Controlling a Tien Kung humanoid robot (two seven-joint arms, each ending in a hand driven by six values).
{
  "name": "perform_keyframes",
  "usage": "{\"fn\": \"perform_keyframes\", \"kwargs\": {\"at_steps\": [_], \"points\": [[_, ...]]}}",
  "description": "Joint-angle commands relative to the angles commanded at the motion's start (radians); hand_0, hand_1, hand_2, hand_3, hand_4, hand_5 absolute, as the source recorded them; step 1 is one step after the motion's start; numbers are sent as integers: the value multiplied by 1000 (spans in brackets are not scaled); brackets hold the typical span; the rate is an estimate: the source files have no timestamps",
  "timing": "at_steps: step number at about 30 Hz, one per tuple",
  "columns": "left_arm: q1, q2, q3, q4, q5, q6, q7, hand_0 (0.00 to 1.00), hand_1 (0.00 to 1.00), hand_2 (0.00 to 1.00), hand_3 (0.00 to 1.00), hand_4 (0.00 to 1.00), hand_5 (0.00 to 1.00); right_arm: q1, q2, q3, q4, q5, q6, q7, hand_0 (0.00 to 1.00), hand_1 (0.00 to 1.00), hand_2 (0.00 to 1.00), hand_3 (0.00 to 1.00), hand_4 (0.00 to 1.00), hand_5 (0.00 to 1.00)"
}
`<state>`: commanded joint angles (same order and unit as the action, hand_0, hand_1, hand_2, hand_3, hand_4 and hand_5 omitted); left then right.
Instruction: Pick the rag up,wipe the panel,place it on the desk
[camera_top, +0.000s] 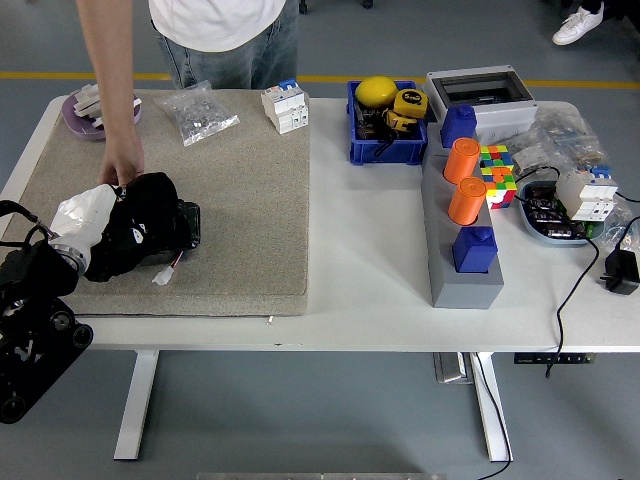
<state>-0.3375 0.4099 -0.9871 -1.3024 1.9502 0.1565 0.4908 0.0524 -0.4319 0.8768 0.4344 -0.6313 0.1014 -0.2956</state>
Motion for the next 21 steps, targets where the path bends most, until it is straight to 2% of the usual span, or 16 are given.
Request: {"fn": "perform_keyframes", "kwargs": {"at_steps": [13, 21], "points": [[-52, -54, 76, -10, -1, 1, 16, 183, 112, 520, 535, 423, 2, 1, 1, -10, -6, -1, 13, -8, 701, 637, 705, 686, 998, 507], [-38, -51, 50, -4, 13, 6, 21, 183, 113, 521, 535, 426, 2, -2, 0, -11, -7, -5, 18, -12, 705, 637, 705, 686, 998, 507]]}}
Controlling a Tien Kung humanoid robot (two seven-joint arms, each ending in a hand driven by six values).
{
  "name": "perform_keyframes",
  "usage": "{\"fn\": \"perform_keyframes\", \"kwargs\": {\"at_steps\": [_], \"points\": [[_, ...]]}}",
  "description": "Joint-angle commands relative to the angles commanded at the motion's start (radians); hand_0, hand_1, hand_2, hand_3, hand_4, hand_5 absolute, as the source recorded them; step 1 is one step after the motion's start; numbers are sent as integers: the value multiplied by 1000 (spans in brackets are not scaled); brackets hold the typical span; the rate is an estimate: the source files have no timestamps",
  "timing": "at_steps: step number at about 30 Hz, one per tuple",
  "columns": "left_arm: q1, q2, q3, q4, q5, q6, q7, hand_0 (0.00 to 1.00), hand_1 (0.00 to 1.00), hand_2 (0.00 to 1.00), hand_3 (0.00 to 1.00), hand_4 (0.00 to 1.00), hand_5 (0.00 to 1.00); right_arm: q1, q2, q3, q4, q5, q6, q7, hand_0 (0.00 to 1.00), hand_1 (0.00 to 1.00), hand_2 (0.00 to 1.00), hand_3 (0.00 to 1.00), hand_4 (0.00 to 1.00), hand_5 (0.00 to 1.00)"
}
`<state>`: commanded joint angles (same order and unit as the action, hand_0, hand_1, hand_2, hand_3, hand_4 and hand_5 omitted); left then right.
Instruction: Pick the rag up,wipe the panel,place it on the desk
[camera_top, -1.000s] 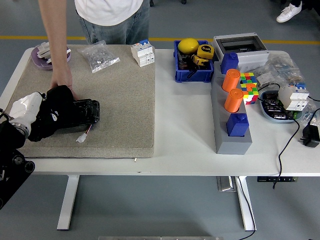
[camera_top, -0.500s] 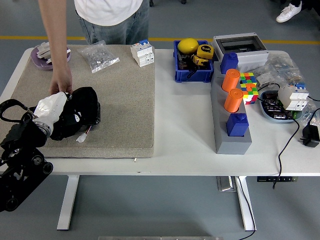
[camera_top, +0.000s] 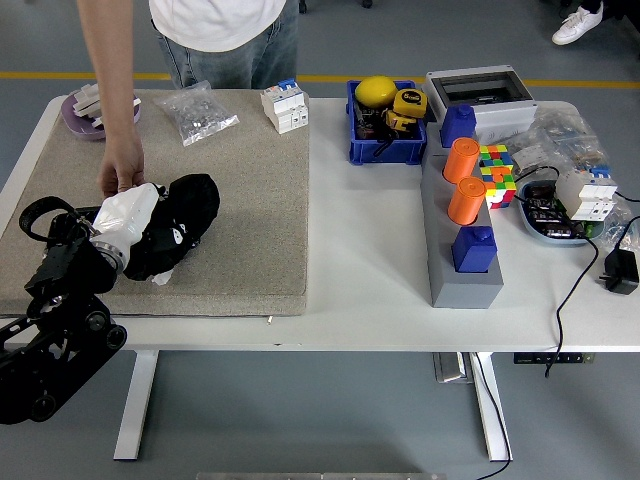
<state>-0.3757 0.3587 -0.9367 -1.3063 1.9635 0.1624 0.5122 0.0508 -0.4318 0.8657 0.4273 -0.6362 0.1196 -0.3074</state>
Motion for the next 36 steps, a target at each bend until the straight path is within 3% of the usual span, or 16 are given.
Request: {"fn": "perform_keyframes", "kwargs": {"at_steps": [23, 36], "points": [[53, 42, -82, 42, 24, -6, 17, 182, 114, 524, 539, 444, 2, -1, -1, -6, -2, 3, 7, -3, 712, 637, 706, 685, 998, 507], [93, 86, -159, 61, 44, -7, 20, 183, 115, 524, 540, 444, 2, -3, -3, -2, -1, 1, 11, -6, 713, 637, 706, 686, 998, 507]]}}
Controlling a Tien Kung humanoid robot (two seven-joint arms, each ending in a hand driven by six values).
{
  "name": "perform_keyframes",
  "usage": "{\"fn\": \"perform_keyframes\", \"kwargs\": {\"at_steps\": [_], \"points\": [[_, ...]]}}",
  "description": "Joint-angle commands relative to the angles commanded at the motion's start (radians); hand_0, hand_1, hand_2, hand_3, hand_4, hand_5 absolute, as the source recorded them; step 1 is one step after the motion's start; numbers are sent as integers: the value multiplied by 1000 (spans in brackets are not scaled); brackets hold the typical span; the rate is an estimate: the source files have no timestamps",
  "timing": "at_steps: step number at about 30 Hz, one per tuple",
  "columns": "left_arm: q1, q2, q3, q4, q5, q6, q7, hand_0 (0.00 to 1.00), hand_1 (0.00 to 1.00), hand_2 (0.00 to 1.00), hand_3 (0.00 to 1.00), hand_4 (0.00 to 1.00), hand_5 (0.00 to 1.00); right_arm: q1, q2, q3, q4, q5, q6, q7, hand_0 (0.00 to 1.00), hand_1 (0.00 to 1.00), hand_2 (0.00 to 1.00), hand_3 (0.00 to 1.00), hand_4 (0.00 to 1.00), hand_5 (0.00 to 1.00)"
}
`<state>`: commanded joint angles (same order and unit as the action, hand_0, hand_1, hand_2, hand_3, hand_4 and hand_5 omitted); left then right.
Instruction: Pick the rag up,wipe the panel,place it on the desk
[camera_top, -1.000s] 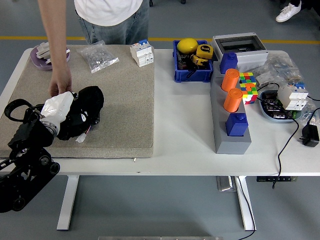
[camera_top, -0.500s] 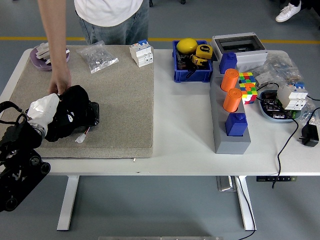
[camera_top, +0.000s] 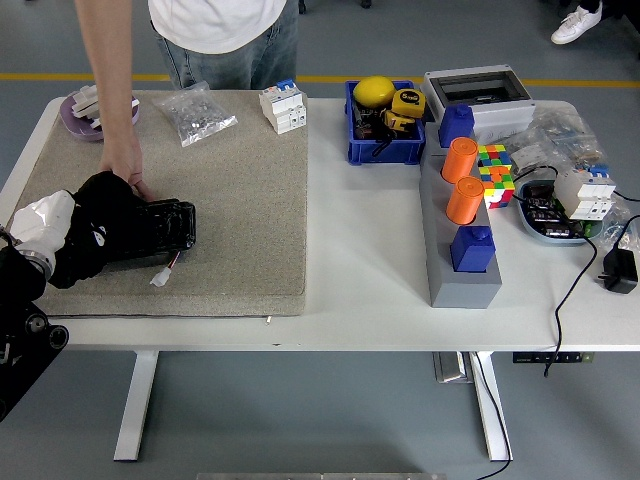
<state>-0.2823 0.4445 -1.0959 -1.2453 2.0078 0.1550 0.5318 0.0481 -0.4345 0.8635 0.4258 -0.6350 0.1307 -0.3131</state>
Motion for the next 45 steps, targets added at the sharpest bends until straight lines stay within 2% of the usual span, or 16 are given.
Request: {"fn": "perform_keyframes", "kwargs": {"at_steps": [14, 21, 27, 33, 34, 39, 43, 45], "points": [[10, 32, -60, 66, 10, 2, -2, 185, 117, 524, 542, 451, 2, -2, 1, 5, 2, -3, 6, -3, 714, 637, 707, 685, 998, 508], [27, 39, -104, 85, 21, 0, 1, 186, 116, 524, 540, 452, 2, -3, 1, 10, 3, -6, 6, -3, 715, 634, 707, 685, 998, 508], [32, 47, -140, 115, 20, 18, -17, 186, 117, 524, 540, 452, 2, -2, 2, 13, 5, -9, 7, -3, 715, 634, 706, 686, 998, 509], [21, 57, -146, 171, -7, 67, -63, 187, 117, 521, 539, 451, 2, -1, 2, 14, 6, -9, 7, -4, 715, 634, 707, 686, 998, 509], [16, 60, -140, 186, -15, 79, -77, 186, 128, 530, 550, 484, 2, -1, 2, 12, 6, -9, 7, -4, 715, 635, 707, 686, 998, 510], [-12, 71, -106, 275, -56, 152, -168, 186, 128, 530, 550, 484, 2, 1, 3, 14, 7, -9, 6, -4, 715, 635, 707, 686, 998, 510], [-27, 79, -79, 330, -83, 182, -219, 191, 138, 533, 552, 498, 2, 1, 4, 16, 8, -11, 6, -4, 716, 634, 707, 687, 998, 510], [-43, 87, -48, 381, -112, 203, -269, 191, 138, 533, 552, 498, 2, 2, 4, 16, 8, -12, 7, -5, 716, 634, 707, 687, 998, 510]]}}
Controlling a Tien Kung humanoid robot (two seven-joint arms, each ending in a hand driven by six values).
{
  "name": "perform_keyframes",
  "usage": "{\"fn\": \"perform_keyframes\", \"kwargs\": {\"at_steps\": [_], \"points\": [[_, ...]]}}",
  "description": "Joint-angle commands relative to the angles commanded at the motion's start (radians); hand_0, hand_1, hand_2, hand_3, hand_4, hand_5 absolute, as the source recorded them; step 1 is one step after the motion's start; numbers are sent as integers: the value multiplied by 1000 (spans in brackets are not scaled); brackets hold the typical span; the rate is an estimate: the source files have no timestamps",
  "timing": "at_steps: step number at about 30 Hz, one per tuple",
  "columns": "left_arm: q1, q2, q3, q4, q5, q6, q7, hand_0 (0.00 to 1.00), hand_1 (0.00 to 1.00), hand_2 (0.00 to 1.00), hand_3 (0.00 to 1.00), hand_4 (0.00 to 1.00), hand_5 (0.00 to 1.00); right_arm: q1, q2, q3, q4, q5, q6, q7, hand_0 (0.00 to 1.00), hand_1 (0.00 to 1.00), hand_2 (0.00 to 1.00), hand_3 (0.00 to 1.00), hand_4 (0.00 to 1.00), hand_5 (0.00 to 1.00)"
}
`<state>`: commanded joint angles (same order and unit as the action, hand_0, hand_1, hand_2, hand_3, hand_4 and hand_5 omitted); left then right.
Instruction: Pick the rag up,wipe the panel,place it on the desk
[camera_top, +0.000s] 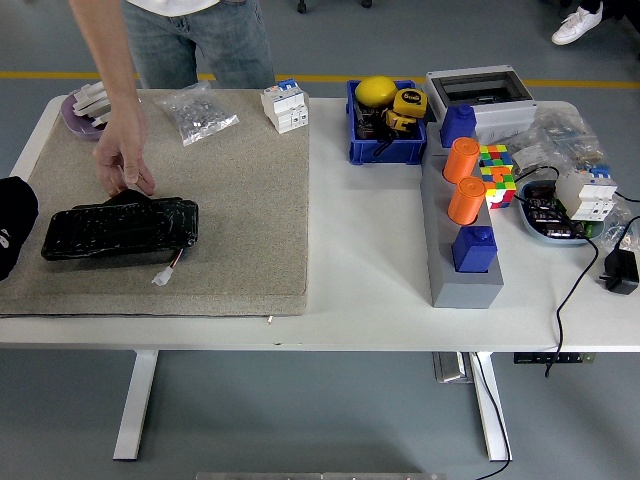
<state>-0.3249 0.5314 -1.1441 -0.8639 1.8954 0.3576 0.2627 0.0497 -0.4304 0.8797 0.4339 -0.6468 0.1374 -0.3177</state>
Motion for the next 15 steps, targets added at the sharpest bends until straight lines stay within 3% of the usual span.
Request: {"fn": "perform_keyframes", "kwargs": {"at_steps": [6, 7, 12, 13, 15], "points": [[-25, 10, 56, 78, -53, 23, -101, 225, 181, 535, 556, 513, 10, 3, 1, 2, 0, -1, -1, 0, 716, 634, 707, 686, 998, 511], [-28, 10, 65, 86, -57, 22, -109, 253, 260, 537, 559, 532, 17, 3, 1, 2, 0, -1, -1, 0, 717, 633, 707, 686, 998, 511], [-33, 11, 89, 92, -63, 8, -116, 253, 260, 537, 559, 532, 17, 3, 2, 3, -1, -1, -2, 0, 717, 633, 707, 686, 998, 511], [-34, 11, 93, 92, -60, 5, -118, 294, 427, 539, 559, 550, 30, 3, 2, 3, -1, -1, -2, 0, 717, 631, 706, 686, 998, 511], [-36, 10, 98, 93, -57, 0, -119, 294, 427, 539, 559, 550, 30, 4, 2, 3, -2, 0, -2, 0, 717, 631, 706, 686, 998, 511]]}}
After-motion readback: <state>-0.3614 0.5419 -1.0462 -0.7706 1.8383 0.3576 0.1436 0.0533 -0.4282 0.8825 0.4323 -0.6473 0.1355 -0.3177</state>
